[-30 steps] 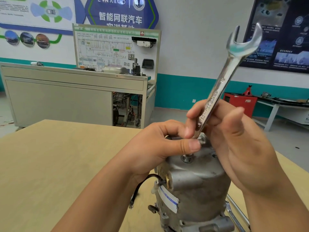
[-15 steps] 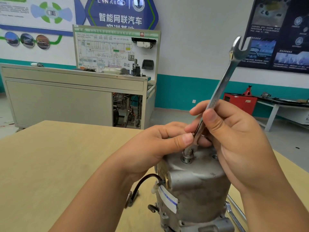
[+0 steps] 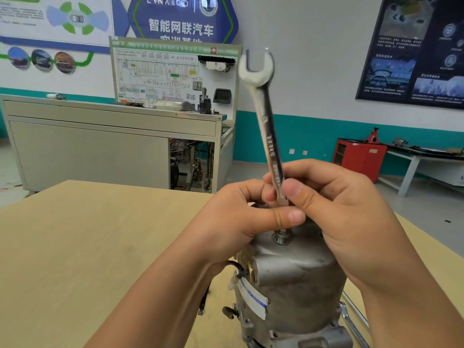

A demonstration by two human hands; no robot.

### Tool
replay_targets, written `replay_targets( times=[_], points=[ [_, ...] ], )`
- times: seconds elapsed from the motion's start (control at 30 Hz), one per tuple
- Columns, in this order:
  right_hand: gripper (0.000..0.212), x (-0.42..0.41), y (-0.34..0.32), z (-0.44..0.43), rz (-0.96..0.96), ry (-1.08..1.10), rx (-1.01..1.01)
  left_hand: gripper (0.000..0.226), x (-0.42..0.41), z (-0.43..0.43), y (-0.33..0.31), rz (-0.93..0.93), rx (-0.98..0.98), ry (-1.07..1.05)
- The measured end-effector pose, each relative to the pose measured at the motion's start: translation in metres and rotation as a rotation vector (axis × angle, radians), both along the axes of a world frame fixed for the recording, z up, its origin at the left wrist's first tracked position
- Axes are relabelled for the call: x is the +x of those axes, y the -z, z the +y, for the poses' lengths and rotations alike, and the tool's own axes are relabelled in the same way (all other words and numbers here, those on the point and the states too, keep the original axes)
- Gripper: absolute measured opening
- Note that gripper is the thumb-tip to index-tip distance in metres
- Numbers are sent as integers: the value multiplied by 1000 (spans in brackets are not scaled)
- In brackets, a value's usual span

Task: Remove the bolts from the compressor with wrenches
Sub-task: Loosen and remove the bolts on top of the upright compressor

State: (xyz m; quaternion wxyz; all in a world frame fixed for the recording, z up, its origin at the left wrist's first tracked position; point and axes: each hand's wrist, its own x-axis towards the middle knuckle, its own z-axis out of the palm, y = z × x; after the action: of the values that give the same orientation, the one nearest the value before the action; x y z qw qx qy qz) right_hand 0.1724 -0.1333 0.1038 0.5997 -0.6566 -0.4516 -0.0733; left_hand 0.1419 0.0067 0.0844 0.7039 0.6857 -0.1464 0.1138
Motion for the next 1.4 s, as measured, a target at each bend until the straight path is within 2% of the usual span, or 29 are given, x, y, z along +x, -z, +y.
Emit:
replay_targets(
  times=[0.07,0.2,0.3,0.4,0.57,0.67,1.1,1.23,1.33,1.4],
  points=[
    [18,-1,0,-1,-2,-27,-37,68,-1,-1,0,-5,-11,0],
    [16,-1,1,0,-60,30,-84,62,-2,-5,0,-35,-2,-66],
    [15,-2,2,3,-76,43,41,63,-4,-5,-2,-40,1,-66],
    [15,0,3,3,-60,47,170,46,-3,-1,-3,-2,-36,2],
    [13,2,3,1,-40,28,222,40,-2,5,-3,26,-40,45],
    [13,0,3,1,-53,1,244,14,-5,6,-6,29,-20,99],
    [13,-2,0,0,-13,-106,190,23,-3,16,-3,-33,7,208],
    [6,-3,-4,5,-54,-68,167,9,1,20,0,-51,-1,231],
    [14,-1,-9,9,-52,-27,107,30,3,24,1,-16,11,265],
    [11,0,-10,12,-71,-23,50,29,1,26,0,-10,18,313]
  ],
)
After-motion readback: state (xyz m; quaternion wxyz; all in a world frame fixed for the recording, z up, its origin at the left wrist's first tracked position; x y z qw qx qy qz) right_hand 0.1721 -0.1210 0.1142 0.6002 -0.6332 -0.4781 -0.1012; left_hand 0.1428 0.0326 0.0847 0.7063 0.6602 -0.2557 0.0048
